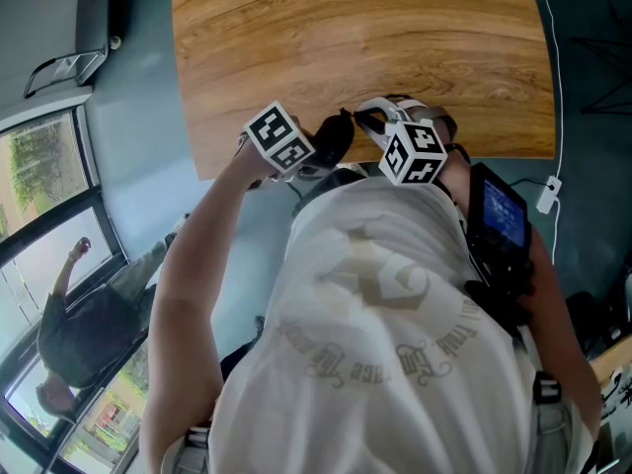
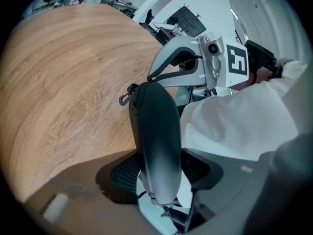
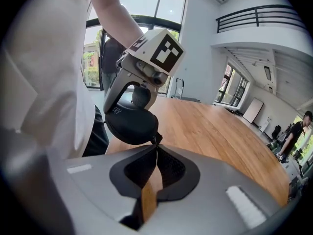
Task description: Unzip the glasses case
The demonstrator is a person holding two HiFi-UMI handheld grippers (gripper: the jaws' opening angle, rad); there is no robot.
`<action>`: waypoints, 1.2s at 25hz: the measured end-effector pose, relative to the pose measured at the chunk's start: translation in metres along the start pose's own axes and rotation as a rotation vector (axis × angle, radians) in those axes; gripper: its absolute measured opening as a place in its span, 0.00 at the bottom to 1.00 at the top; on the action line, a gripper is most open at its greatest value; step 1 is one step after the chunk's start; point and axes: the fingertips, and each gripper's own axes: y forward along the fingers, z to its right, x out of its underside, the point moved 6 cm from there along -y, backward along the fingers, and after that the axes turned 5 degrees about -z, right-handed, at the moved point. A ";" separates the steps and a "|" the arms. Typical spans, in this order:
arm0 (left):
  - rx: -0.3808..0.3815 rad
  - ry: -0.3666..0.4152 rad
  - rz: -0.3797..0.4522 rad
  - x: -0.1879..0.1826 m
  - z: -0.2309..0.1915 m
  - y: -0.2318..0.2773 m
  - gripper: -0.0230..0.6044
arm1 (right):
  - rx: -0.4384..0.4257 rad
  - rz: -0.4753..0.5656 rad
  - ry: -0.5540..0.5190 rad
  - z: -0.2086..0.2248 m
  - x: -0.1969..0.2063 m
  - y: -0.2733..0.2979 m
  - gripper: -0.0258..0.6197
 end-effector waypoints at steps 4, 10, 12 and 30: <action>-0.021 0.062 -0.087 0.001 0.003 0.004 0.47 | -0.013 -0.005 -0.060 -0.006 -0.004 -0.001 0.05; -0.047 0.122 -0.177 0.003 0.003 0.006 0.47 | -0.040 0.004 -0.120 -0.008 -0.010 -0.001 0.05; -0.061 0.142 -0.208 0.004 0.003 0.006 0.47 | -0.051 0.001 -0.141 -0.010 -0.011 -0.001 0.05; -0.135 0.250 -0.327 0.002 0.006 0.021 0.46 | -0.084 -0.017 -0.279 -0.020 -0.018 0.005 0.05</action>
